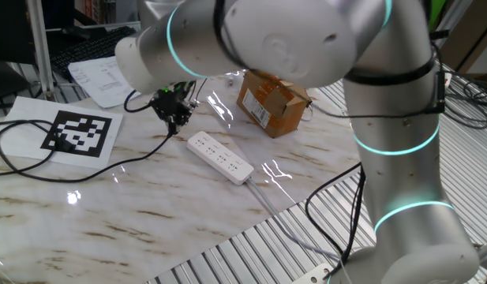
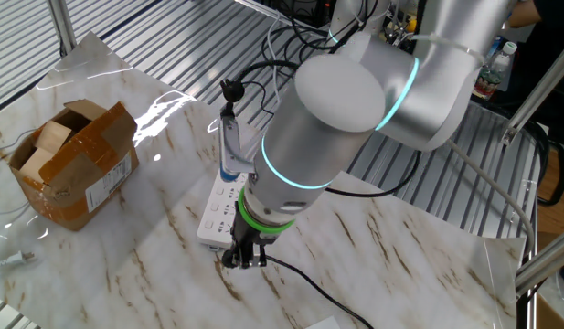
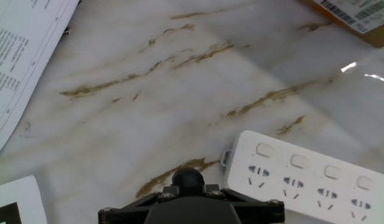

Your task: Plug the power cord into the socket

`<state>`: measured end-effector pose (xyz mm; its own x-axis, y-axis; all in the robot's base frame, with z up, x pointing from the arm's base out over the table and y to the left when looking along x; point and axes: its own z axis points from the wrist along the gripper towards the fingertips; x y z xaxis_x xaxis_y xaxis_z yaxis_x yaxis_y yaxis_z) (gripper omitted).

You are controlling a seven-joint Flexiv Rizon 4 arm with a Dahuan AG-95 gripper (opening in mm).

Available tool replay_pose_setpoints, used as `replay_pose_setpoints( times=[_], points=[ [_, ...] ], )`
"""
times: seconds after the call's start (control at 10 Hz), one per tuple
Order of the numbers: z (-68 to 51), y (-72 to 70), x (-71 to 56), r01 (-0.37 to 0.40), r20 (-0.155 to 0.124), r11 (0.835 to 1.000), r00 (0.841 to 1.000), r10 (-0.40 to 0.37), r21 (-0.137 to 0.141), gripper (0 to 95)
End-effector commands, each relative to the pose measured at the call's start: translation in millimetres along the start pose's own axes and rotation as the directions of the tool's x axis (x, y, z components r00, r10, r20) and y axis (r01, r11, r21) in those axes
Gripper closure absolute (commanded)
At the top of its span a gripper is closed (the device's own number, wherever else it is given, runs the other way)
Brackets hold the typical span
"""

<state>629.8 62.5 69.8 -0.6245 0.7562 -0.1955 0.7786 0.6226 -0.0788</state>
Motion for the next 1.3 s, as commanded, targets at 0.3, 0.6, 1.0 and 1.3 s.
replay_pose_setpoints(
  times=[0.3, 0.6, 1.0, 1.3],
  points=[
    [-15.3, -21.6, -3.8, -0.011, -0.055, 0.999, 0.998, 0.014, 0.051, 95.0],
    [-16.9, -43.0, 1.2, -0.048, -0.073, 0.996, 0.996, 0.053, 0.069, 95.0],
    [-4.1, -68.8, 9.0, -0.122, -0.072, 0.989, 0.989, 0.129, 0.085, 95.0],
    [-5.0, -74.8, 0.4, -0.172, -0.097, 0.980, 0.979, 0.181, 0.096, 95.0]
  ],
)
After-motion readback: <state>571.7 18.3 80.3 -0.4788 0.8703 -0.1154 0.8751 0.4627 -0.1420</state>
